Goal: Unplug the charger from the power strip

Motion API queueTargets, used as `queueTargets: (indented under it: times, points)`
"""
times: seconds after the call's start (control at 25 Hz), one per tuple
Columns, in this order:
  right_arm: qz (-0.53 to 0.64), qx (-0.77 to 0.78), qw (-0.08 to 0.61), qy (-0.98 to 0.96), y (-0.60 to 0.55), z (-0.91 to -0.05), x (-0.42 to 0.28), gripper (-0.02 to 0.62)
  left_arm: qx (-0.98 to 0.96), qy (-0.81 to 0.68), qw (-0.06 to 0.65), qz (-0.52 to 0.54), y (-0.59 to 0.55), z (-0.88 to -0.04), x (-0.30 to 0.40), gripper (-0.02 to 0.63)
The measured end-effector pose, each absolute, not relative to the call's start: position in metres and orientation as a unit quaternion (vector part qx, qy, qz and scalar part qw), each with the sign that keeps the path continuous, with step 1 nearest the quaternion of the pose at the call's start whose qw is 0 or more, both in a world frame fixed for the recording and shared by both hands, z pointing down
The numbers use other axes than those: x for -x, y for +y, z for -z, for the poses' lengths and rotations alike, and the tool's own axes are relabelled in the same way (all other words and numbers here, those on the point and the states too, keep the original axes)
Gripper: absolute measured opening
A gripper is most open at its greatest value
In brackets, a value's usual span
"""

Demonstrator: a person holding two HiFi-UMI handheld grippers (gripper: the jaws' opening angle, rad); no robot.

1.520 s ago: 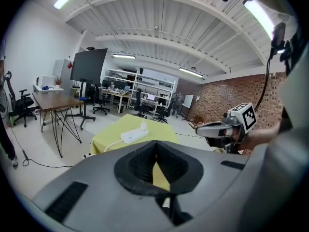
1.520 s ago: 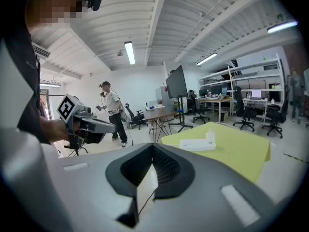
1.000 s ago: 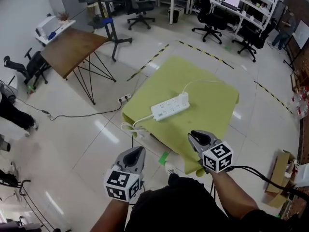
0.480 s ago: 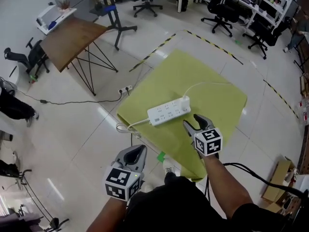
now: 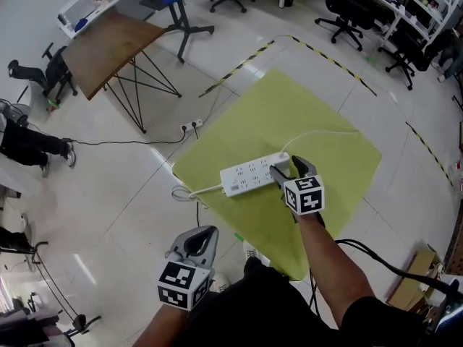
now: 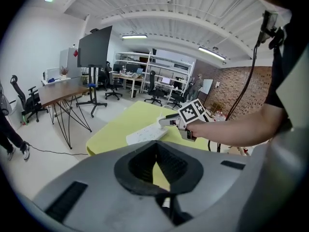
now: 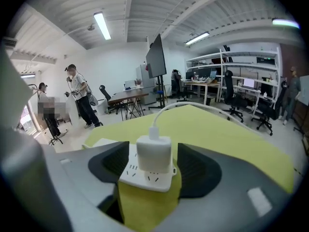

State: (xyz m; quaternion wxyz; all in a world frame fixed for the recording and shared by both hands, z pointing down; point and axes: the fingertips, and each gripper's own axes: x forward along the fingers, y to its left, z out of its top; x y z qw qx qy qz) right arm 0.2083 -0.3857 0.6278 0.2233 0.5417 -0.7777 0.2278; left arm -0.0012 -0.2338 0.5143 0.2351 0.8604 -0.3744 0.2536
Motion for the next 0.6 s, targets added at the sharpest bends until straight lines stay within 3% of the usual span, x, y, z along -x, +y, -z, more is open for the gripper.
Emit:
queueTargets:
  times: [0.36,0.6]
  points:
    - [-0.216,-0.537,0.244,-0.778,-0.405,-0.645,-0.202,0.31,-0.853,-0.378,0.249,-0.261,-0.241,-0.523,0.005,0.006]
    - [-0.208,-0.536,0.249,-0.779,-0.405,-0.646,-0.2,0.275,-0.851,-0.383,0.251,-0.259,-0.239,-0.524,0.01,0.006]
